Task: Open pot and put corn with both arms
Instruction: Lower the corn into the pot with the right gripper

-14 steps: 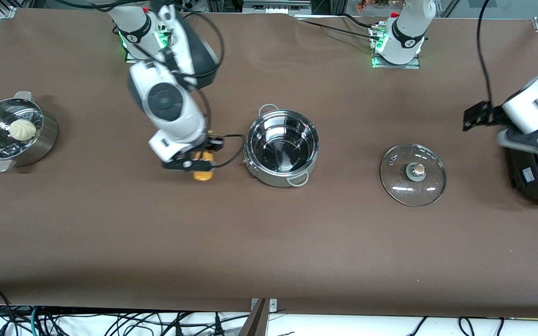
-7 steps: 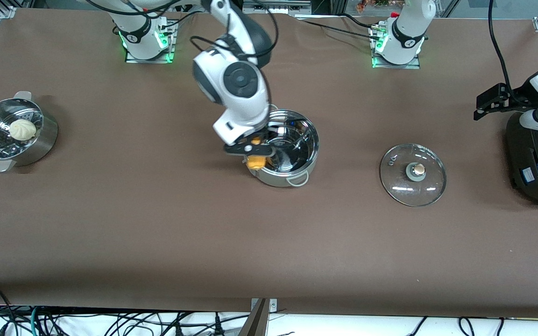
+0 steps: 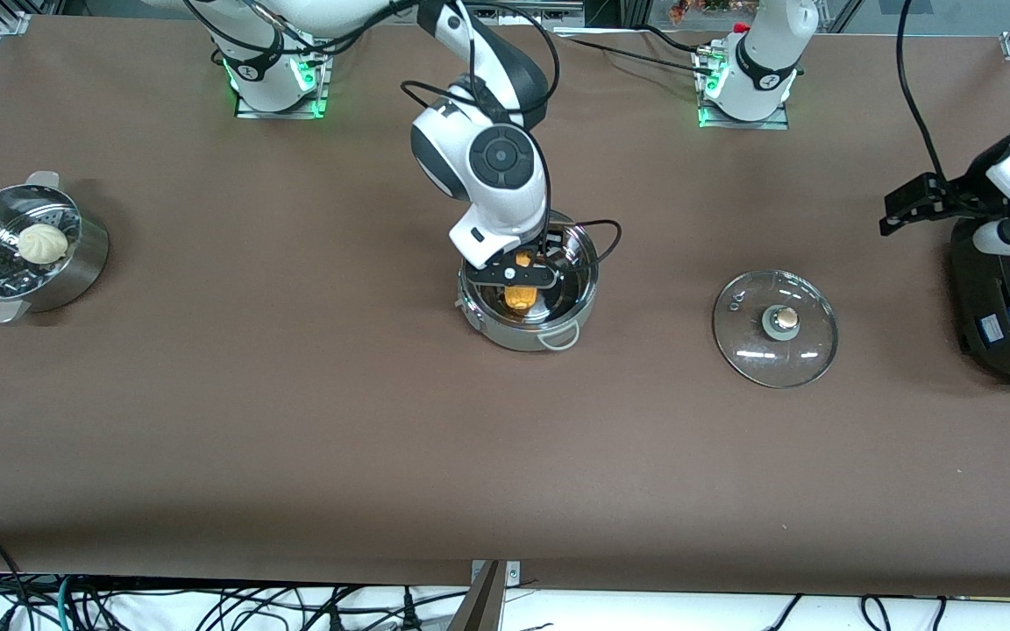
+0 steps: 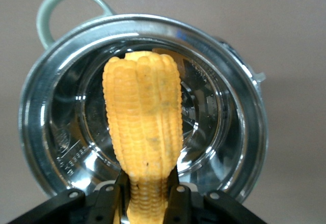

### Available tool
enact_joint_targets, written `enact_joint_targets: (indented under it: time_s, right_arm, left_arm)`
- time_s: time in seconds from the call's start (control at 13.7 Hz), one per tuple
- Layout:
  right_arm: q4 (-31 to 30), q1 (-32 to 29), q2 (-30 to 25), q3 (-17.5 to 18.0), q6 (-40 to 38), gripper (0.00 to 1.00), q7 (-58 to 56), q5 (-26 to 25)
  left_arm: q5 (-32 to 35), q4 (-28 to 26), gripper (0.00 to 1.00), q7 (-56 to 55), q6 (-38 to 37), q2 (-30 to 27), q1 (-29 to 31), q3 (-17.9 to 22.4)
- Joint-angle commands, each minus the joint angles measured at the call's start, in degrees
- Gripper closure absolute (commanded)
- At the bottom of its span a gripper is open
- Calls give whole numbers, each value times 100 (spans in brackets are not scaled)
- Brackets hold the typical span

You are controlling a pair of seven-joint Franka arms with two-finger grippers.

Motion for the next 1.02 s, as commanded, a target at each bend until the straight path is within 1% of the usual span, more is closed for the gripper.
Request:
enact_joint_targets:
  time_s: [0.0,0.22,0.59,0.95]
  right_arm:
    - [261,121,210,-3,-68,100,142,86]
    - [244,217,298,-3,-68,100,151,86]
    - [244,279,395,-3,-68,100,212,86]
    - [244,332,526,-12,-42,100,300,69]
  left_arm:
    - [-109,-422,0,-274,162,-342,-75,53]
    - [-91,-404,0,-598,101,-333,-66,-9]
    - [111,-308,0,-538,65,-298,-66,-158]
    - [111,-281,0,-512,65,-245,-49,-158]
